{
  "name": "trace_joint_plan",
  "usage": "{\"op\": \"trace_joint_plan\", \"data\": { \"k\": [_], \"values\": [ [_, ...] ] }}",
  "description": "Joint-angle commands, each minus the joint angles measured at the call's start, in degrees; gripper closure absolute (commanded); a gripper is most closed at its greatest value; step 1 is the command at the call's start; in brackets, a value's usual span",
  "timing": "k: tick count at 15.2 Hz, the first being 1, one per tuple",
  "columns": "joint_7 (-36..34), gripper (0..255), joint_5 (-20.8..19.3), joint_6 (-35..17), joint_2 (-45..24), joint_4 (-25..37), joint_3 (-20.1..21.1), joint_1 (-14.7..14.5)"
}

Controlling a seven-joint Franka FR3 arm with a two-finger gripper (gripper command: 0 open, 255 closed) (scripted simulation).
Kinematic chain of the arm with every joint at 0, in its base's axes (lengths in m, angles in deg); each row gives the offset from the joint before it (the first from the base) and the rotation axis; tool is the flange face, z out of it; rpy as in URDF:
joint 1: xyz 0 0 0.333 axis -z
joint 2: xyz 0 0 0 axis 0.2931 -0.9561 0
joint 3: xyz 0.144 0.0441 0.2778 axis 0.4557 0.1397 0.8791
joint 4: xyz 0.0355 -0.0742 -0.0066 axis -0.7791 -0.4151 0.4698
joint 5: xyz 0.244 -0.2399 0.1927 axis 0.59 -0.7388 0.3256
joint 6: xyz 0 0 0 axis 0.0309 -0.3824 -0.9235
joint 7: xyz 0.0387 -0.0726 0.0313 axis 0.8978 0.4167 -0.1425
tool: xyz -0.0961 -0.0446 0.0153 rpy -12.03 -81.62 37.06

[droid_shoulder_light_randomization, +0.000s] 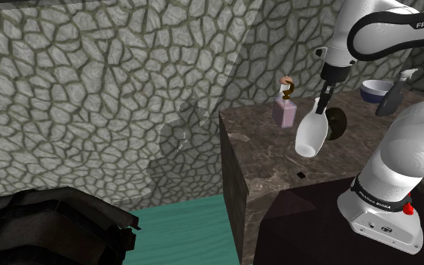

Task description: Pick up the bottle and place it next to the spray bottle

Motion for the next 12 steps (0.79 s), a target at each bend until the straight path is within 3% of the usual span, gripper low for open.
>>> {"op": "trace_joint_plan", "data": {
  "k": [1, 5, 12],
  "values": [
    [0.0, 255, 0.0, 0.01, 0.0, -0.03, 0.0, 0.01],
    [0.0, 255, 0.0, 0.0, -0.03, -0.01, -0.01, 0.0],
    [0.07, 255, 1.65, 5.55, 0.53, 5.05, 1.55, -0.86]
  ]
}}
